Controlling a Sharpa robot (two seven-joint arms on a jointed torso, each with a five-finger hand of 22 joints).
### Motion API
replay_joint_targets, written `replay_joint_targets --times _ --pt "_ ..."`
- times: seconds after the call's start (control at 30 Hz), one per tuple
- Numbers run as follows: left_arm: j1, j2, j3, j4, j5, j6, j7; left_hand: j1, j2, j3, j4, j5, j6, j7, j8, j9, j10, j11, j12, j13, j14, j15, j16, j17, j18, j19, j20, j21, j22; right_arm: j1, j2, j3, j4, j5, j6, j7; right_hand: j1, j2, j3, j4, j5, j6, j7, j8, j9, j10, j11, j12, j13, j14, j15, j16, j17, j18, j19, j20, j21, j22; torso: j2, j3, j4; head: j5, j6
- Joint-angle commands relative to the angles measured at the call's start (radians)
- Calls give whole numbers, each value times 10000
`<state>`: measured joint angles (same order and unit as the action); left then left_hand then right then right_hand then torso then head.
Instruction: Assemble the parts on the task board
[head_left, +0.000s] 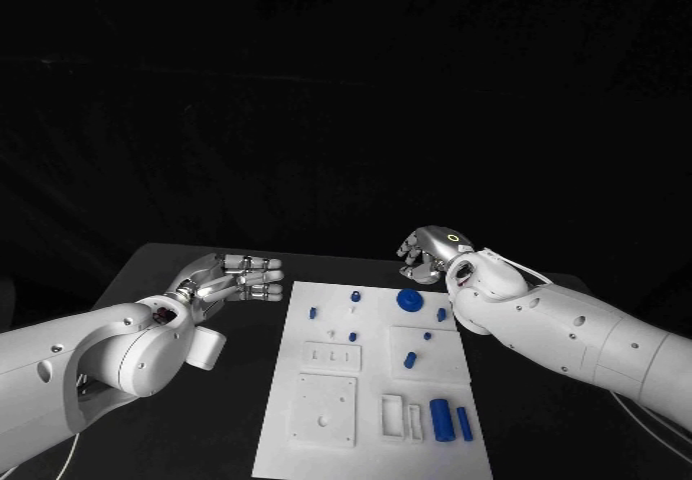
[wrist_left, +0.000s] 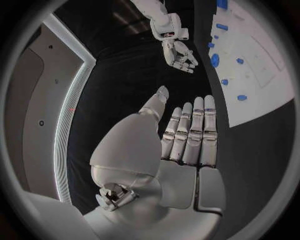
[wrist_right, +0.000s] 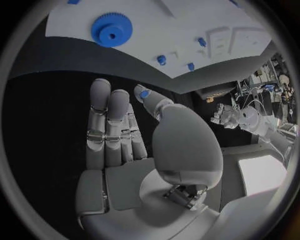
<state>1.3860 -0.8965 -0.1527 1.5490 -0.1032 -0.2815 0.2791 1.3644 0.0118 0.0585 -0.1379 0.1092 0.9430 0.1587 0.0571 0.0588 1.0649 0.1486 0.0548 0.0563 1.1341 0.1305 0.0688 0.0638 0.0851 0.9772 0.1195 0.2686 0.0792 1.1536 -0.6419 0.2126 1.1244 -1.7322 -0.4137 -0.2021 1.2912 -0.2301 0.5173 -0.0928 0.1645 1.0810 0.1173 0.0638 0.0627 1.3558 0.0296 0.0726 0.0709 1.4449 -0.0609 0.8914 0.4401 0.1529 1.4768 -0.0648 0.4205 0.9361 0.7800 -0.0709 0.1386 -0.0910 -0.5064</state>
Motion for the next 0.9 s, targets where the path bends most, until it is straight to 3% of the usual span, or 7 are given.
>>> replay_joint_targets --times 0.03,0.07,0.13,0.23,0.37,0.5,0.9 --pt "16 -16 8 -30 -26 157 87 30 41 -56 3 -40 -22 14 24 12 -45 7 35 16 -52 22 -36 11 58 -50 -6 59 -10 -6 -228 56 43 776 737 383 -58 39 -953 53 331 8 -136 -5 16 953 -356 401 383 -3 -231 33 89 -301 221 -350 60 62 13 46 -105 9 27" --pt "16 -17 8 -37 -26 159 89 30 41 -56 3 -40 -22 14 24 12 -45 7 35 16 -52 22 -36 11 58 -50 -6 59 -10 -6 -264 65 30 823 815 409 -25 83 -1190 60 362 7 -151 -5 16 1062 -380 581 581 -1 -247 32 119 -355 219 -390 78 89 20 62 -131 24 34" --pt "16 -19 8 -55 -26 171 94 46 39 -46 -13 -36 1 9 25 12 -27 2 34 16 -47 18 -38 10 58 -49 -11 67 -8 -6 -353 86 -35 984 1073 497 34 269 -2416 108 902 63 -232 38 40 666 -452 2102 2289 12 -373 255 438 -511 282 -518 853 626 26 77 -147 19 34" --pt "16 -16 8 -71 -25 187 97 46 39 -46 -13 -36 1 9 25 12 -27 2 34 16 -47 18 -38 10 58 -49 -11 67 -8 -7 -419 103 -136 1140 1397 595 93 495 -3509 232 1167 -142 -180 -1 36 -1350 -390 5996 6793 -155 -306 694 1385 -532 232 -445 2165 1717 27 94 -148 23 1" --pt "16 -11 7 -91 -25 206 98 46 39 -46 -13 -36 1 9 25 12 -27 2 34 16 -47 18 -38 10 58 -49 -11 67 -8 -10 -403 112 -313 1273 1726 676 142 626 -3799 289 1469 -233 -160 -8 33 -1556 -373 7731 8907 -297 -197 910 2515 -537 179 -356 3639 2938 33 87 -138 -8 3" --pt "15 -2 7 -105 -27 225 100 46 39 -46 -13 -36 1 9 25 12 -27 2 34 16 -47 18 -38 10 58 -49 -11 67 -8 -32 -297 116 -552 1331 2010 704 144 601 -3882 382 1654 -330 -125 -9 35 -1106 -309 9205 10568 -134 -121 1425 4708 -566 214 -270 4783 4082 30 73 -132 -31 -31" --pt "14 22 5 -122 -54 264 96 42 32 -46 -23 -36 -19 14 23 11 -32 5 34 16 -60 23 -41 9 54 -59 -8 72 -7 -254 118 110 -1220 1381 2292 816 150 652 -3842 376 1760 -403 -100 -10 34 -968 -285 9582 11010 10 -99 1395 5617 -582 327 -240 4878 4756 19 58 -126 -26 -130"
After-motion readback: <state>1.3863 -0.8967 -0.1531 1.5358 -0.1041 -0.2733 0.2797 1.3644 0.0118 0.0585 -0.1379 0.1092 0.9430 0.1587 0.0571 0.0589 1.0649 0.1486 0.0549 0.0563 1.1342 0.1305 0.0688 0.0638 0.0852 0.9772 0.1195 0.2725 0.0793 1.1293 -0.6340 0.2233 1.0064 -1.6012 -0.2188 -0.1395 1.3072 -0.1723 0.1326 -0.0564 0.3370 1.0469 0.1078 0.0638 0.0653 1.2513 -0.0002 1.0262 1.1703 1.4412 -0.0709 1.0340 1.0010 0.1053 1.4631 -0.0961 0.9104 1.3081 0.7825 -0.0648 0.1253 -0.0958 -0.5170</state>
